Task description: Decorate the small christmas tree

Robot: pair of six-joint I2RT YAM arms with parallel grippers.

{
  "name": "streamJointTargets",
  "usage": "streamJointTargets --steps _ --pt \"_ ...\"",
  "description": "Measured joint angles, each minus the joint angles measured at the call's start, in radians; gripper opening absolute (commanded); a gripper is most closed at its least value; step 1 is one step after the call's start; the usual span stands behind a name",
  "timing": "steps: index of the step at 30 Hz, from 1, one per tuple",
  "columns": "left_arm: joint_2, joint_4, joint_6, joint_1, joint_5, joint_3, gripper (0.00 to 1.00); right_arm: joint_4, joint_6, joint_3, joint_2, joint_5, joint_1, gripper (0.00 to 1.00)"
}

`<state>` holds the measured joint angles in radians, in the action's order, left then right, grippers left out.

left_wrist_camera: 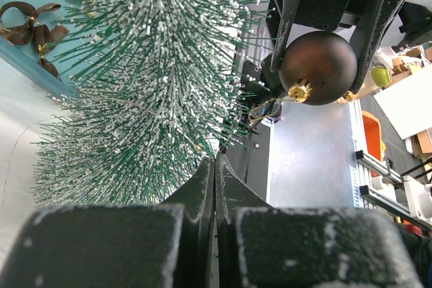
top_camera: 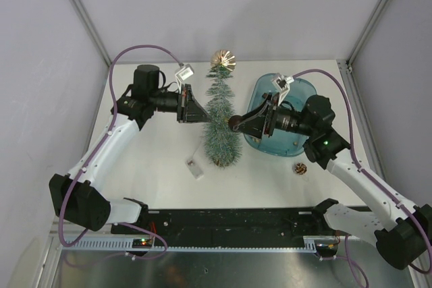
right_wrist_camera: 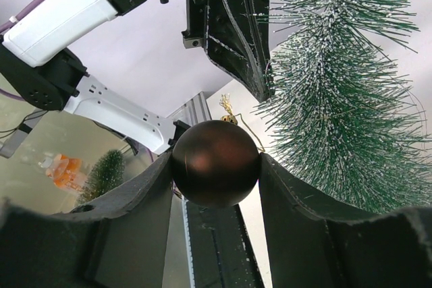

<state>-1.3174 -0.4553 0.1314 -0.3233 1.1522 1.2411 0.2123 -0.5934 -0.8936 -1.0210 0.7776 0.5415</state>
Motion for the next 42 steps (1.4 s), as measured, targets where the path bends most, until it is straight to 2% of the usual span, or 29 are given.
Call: streamJointTargets --steps 20,42 --pt "-0.003 -0.002 0.0 -0.002 0.001 0.008 0.0 -0.111 0.15 -0.022 0.001 -0.146 0.0 0.35" --pt "-0.003 -0.002 0.0 -0.005 0.006 0.008 0.0 -0.149 0.187 -0.022 0.019 -0.199 -0.006 0.33"
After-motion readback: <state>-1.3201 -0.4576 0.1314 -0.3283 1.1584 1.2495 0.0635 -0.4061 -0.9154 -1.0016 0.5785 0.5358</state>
